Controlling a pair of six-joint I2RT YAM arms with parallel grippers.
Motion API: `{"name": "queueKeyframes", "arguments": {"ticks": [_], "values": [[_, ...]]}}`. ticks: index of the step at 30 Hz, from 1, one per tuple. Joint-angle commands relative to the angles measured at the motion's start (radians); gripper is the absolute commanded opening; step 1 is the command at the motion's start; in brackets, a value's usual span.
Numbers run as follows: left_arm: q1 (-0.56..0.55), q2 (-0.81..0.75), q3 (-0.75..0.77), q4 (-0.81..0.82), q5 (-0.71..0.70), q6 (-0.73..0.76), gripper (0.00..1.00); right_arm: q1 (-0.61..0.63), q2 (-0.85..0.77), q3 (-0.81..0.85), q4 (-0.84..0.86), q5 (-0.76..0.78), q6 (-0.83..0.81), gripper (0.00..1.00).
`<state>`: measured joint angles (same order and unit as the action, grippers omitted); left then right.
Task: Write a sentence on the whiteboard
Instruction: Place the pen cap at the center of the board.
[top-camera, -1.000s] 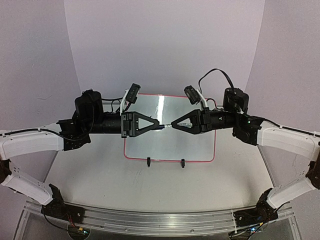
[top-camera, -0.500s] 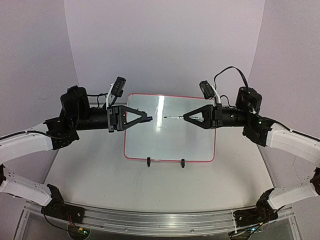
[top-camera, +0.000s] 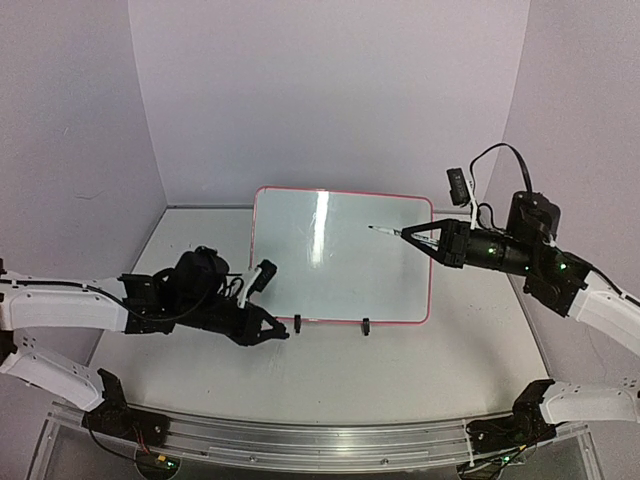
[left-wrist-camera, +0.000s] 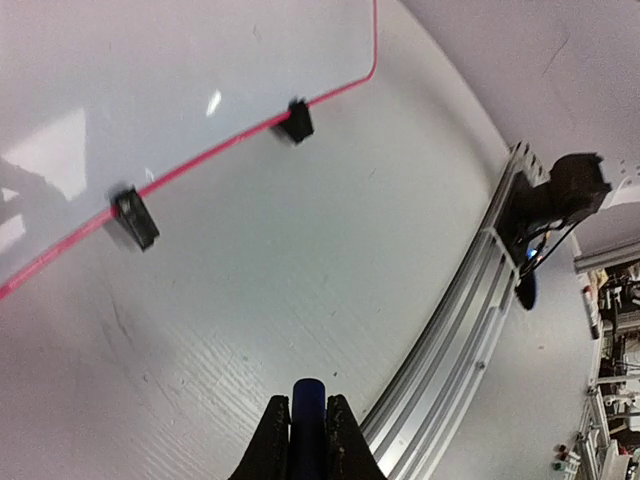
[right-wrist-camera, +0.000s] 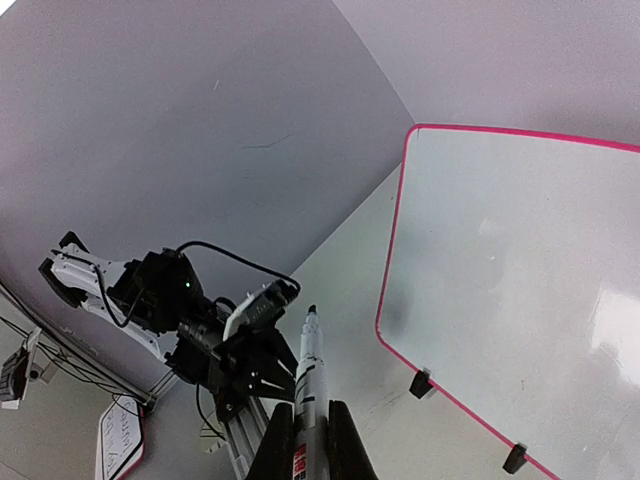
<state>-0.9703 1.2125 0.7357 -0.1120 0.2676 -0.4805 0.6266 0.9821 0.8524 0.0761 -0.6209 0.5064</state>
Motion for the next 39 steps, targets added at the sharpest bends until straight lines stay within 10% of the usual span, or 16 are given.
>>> {"name": "queueKeyframes", "arguments": {"ticks": [1,14,31,39], "values": [[-0.06,0.09,-0.063,0.095,-0.09,-0.061,0.0,-0.002,-0.019,-0.04,-0.019,0.077,-0.035,0.0],[-0.071,0.277,-0.11,0.182,-0.088,-0.079,0.01,0.0,-0.011,-0.084,-0.021,0.072,-0.036,0.0],[-0.072,0.101,-0.123,-0.025,-0.306,-0.164,0.83,0.006,-0.015,-0.084,-0.075,0.114,-0.046,0.0],[-0.03,-0.105,-0.025,-0.357,-0.404,-0.182,0.99,0.008,-0.01,-0.079,-0.075,0.138,-0.038,0.0]]}}
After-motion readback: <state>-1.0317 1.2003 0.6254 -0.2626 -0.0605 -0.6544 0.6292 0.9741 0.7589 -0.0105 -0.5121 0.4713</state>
